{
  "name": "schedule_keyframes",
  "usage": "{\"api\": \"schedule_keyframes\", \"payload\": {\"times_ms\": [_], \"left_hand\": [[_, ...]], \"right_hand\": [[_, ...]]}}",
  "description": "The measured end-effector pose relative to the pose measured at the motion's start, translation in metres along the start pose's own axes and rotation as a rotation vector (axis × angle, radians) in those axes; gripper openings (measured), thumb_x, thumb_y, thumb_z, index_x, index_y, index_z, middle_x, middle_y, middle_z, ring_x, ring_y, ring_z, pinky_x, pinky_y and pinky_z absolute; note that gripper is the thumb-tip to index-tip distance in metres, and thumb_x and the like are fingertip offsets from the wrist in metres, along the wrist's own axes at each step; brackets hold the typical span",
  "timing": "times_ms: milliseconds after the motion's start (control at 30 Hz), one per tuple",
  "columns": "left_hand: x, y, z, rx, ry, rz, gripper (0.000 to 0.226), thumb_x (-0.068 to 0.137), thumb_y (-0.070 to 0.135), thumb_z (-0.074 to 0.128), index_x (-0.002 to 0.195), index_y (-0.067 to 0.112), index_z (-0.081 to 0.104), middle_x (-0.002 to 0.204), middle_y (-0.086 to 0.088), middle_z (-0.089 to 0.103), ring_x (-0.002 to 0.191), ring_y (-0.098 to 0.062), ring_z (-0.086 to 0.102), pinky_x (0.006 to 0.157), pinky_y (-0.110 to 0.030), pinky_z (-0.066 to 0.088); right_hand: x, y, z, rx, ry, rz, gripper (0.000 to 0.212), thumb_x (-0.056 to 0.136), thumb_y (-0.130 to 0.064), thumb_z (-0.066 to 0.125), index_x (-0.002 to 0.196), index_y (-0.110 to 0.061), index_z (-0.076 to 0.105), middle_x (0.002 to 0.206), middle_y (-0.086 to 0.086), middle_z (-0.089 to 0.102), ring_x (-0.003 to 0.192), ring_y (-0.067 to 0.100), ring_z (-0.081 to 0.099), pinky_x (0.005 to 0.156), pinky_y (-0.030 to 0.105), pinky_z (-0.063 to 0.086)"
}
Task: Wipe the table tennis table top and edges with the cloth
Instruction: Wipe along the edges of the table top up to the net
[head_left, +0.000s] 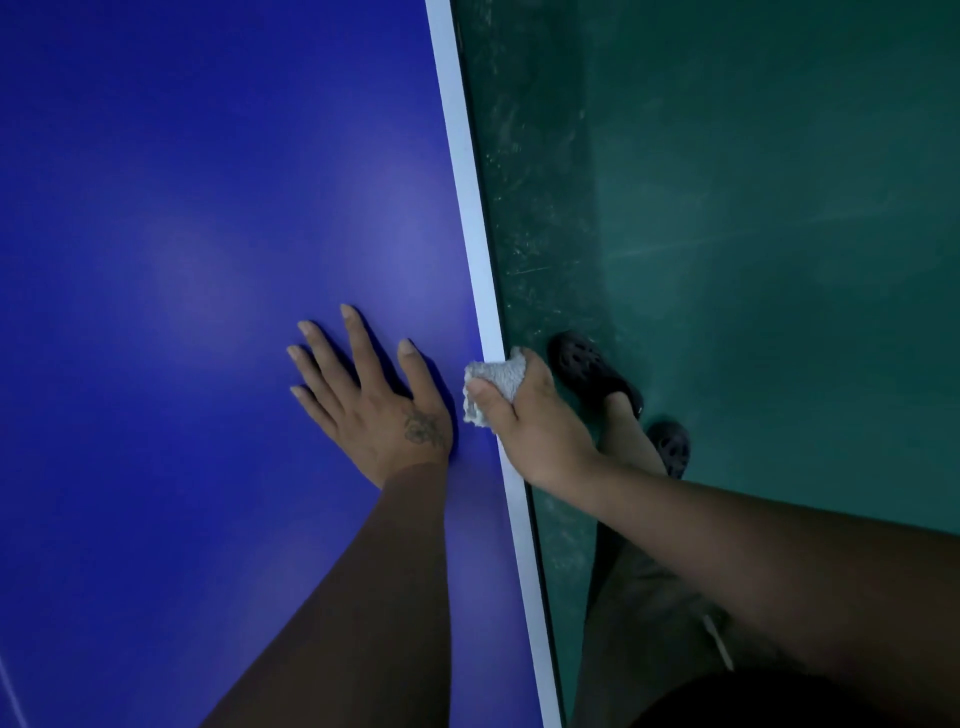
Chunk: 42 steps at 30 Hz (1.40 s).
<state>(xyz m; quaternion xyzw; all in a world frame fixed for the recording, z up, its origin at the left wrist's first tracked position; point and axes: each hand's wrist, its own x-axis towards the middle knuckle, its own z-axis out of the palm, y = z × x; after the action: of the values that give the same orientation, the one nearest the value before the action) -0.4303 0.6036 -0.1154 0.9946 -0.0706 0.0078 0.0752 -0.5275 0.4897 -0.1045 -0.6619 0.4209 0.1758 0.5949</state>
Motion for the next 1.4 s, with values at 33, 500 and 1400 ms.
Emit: {"api": "schedule_keyframes", "payload": {"times_ms": [33, 500, 1400], "left_hand": [[0.001, -0.001, 0.001, -0.001, 0.005, 0.006, 0.064, 0.111, 0.050, 0.042, 0.170, 0.027, 0.033, 0.180, -0.007, 0.020, 0.167, -0.029, 0.013, 0.134, -0.055, 0.009], [0.144, 0.060, 0.000, -0.279, -0.147, 0.196, 0.057, 0.111, 0.029, 0.050, 0.165, 0.012, 0.041, 0.176, -0.005, 0.030, 0.166, -0.026, 0.017, 0.136, -0.049, 0.010], [0.306, 0.176, 0.031, -0.068, 0.002, 0.201, 0.056, 0.115, 0.035, 0.038, 0.169, 0.021, 0.035, 0.178, -0.007, 0.024, 0.167, -0.029, 0.016, 0.134, -0.056, 0.012]], "right_hand": [[0.012, -0.010, -0.005, 0.015, 0.015, -0.011, 0.077, 0.103, -0.066, 0.048, 0.155, -0.012, 0.033, 0.149, 0.011, 0.051, 0.121, 0.031, 0.063, 0.097, 0.043, 0.053], [0.131, -0.122, -0.080, -0.056, -0.048, -0.117, 0.071, 0.103, -0.068, 0.047, 0.148, -0.014, 0.037, 0.140, 0.008, 0.053, 0.111, 0.025, 0.064, 0.093, 0.042, 0.054], [0.276, -0.260, -0.134, 0.148, 0.103, -0.045, 0.063, 0.105, -0.064, 0.049, 0.138, -0.009, 0.046, 0.132, 0.012, 0.057, 0.109, 0.026, 0.062, 0.086, 0.036, 0.047]]}}
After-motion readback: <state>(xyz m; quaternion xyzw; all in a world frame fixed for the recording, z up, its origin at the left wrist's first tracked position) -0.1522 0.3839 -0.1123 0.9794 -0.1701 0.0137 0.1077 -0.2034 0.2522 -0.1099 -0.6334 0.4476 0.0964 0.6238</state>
